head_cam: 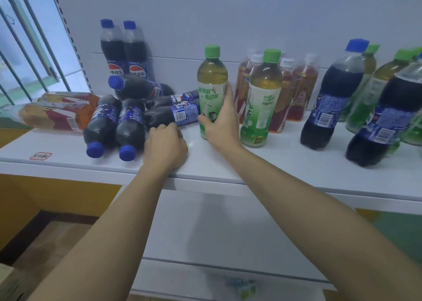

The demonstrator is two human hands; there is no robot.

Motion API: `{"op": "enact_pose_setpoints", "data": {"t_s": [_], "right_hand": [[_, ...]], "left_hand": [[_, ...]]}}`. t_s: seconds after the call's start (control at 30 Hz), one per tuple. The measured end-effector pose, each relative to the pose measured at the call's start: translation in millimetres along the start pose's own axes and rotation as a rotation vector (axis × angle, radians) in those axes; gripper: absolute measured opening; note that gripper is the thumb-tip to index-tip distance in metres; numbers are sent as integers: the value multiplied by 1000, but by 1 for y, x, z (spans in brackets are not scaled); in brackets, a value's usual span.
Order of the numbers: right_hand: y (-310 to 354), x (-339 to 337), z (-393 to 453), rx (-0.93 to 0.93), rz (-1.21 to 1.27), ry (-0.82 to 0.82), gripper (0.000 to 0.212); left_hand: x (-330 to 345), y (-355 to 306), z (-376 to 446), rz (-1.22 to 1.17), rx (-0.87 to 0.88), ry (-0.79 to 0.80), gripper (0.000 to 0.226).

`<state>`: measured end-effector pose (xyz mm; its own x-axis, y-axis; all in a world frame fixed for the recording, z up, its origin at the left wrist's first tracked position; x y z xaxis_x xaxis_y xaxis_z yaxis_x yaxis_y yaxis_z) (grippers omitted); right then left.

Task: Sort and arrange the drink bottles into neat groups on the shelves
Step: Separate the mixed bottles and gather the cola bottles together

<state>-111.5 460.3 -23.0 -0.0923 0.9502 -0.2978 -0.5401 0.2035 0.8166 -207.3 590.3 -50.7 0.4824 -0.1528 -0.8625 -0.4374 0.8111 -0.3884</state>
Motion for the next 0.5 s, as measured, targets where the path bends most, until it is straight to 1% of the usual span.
{"op": "enact_pose_setpoints", "data": {"t_s": [0.17, 0.5], "right_hand": [[-4, -2, 1, 15, -3, -6, 97], [-4, -6, -8, 23, -97, -93, 104]], "left_hand": [[0, 0, 0, 4, 5, -10, 22], [-2, -1, -2, -21, 39, -1, 23]]}}
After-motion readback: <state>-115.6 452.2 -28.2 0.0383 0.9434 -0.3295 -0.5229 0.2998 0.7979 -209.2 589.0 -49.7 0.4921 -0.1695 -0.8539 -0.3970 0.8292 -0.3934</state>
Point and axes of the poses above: each hand's wrist, its own z-axis towards the middle knuckle, its own x-axis out of the palm, y = z × x, the point moved 5 cm from there along z, towards the middle knuckle, and after that the axes turned 3 degrees about -z, right-handed, at the moved point
